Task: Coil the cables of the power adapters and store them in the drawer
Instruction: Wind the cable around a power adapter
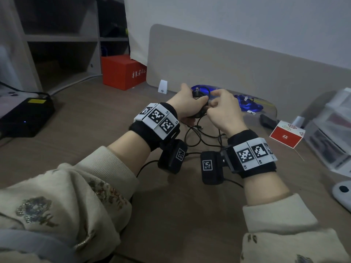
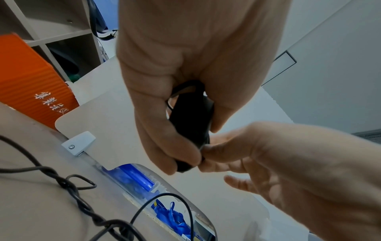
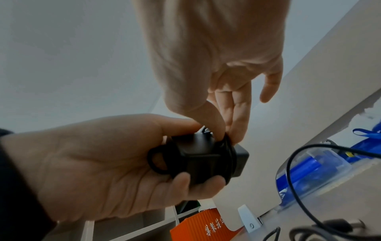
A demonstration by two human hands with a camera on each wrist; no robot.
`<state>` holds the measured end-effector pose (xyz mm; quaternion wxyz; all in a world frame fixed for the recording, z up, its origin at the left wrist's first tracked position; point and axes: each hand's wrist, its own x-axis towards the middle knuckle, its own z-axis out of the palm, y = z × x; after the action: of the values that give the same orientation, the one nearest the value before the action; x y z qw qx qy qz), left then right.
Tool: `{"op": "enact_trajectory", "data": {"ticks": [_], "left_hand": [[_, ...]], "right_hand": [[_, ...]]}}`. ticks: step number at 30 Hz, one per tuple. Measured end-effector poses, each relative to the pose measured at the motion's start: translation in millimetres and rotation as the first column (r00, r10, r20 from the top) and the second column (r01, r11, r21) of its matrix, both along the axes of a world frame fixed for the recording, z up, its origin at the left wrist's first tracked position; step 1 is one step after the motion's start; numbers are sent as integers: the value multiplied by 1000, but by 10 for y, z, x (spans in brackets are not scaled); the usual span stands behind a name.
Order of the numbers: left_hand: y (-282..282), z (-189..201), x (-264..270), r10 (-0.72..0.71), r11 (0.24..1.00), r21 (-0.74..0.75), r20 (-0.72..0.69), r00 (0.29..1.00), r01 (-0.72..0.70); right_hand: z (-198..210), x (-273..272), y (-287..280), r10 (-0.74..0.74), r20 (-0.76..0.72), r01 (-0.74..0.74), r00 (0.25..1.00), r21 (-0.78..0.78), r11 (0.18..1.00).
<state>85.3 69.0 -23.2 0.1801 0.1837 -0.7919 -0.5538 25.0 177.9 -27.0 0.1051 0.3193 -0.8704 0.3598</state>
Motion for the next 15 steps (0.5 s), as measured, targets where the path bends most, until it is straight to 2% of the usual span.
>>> {"op": "enact_trajectory", "data": {"ticks": [3, 8, 12, 15], "left_hand": [[5, 12, 8, 12, 999, -42, 2, 1000, -12], [34, 6, -4, -1, 1000, 25, 8, 1000, 1], [36, -14, -12, 1, 1000, 14, 28, 1000, -1], [39, -42, -29, -9, 1000, -6, 55, 998, 9]], "right_hand": [[-21, -34, -28, -33, -3, 33, 999, -47, 998], [-5, -60, 11, -16, -130, 19, 991, 15, 1000], [1, -49, 14, -24, -215, 64, 976, 179, 982], [-6, -73, 23, -37, -224, 98, 974, 265, 959]]}}
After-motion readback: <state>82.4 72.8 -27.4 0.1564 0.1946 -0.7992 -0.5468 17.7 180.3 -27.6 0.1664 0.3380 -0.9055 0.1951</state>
